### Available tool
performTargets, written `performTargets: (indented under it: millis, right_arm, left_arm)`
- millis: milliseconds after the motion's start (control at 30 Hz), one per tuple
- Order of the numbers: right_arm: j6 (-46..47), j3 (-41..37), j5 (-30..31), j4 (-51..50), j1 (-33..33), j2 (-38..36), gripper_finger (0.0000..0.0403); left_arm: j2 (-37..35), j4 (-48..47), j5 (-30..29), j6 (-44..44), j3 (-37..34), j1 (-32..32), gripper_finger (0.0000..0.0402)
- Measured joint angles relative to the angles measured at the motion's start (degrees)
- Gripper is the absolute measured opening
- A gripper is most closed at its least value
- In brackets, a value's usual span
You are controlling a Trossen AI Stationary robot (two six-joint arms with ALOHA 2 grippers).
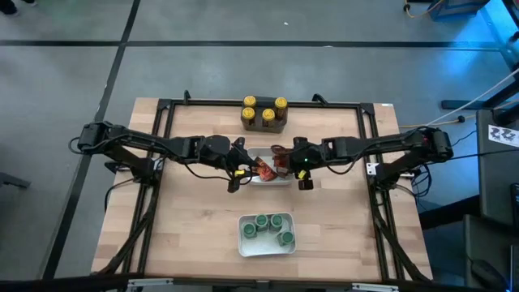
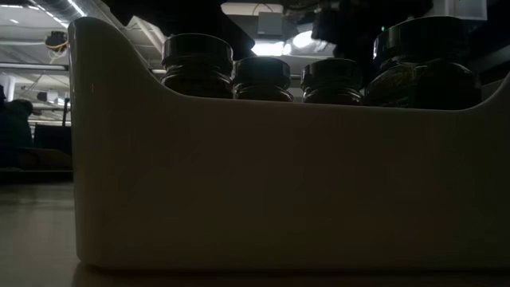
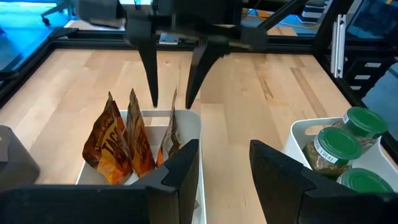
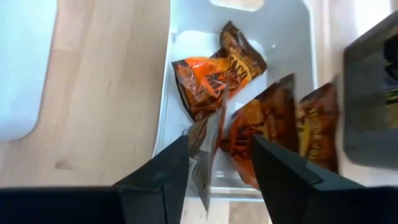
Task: Sort spices by type
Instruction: Put the orange seasoning bag into the top white bin, then return to Home Position
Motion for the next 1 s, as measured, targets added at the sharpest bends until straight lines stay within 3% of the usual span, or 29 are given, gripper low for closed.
performTargets:
  millis: [167, 333, 567, 667, 1000]
  right_arm:
    - [0.00, 3.21, -0.04, -3.40, 0.00, -3.44, 0.0166]
    - [0.00, 4.38, -0.02, -5.45, -0.07, -11.93, 0.0154]
    - [1.64, 3.53, -0.24, -11.14, -2.83, -24.98, 0.0124]
    - [2.10, -1.08, -0.82, -9.53, -4.03, -31.15, 0.0105]
    - [7.15, -21.95, -0.91, 6.27, -6.10, -50.10, 0.0012]
  left_arm:
    - [0.02, 0.33, -0.02, -0.06, -0.04, 1.39, 0.0129]
    - [0.02, -0.57, 1.78, 3.79, -0.07, 3.29, 0.0121]
    - [-3.47, -1.94, 7.19, 6.62, -0.83, 8.23, 0.0030]
    - [-6.82, 0.74, 9.14, 7.20, -4.18, 10.13, 0.0005]
    - [-21.31, 14.72, 9.14, 3.05, -21.20, 14.83, 0.0004]
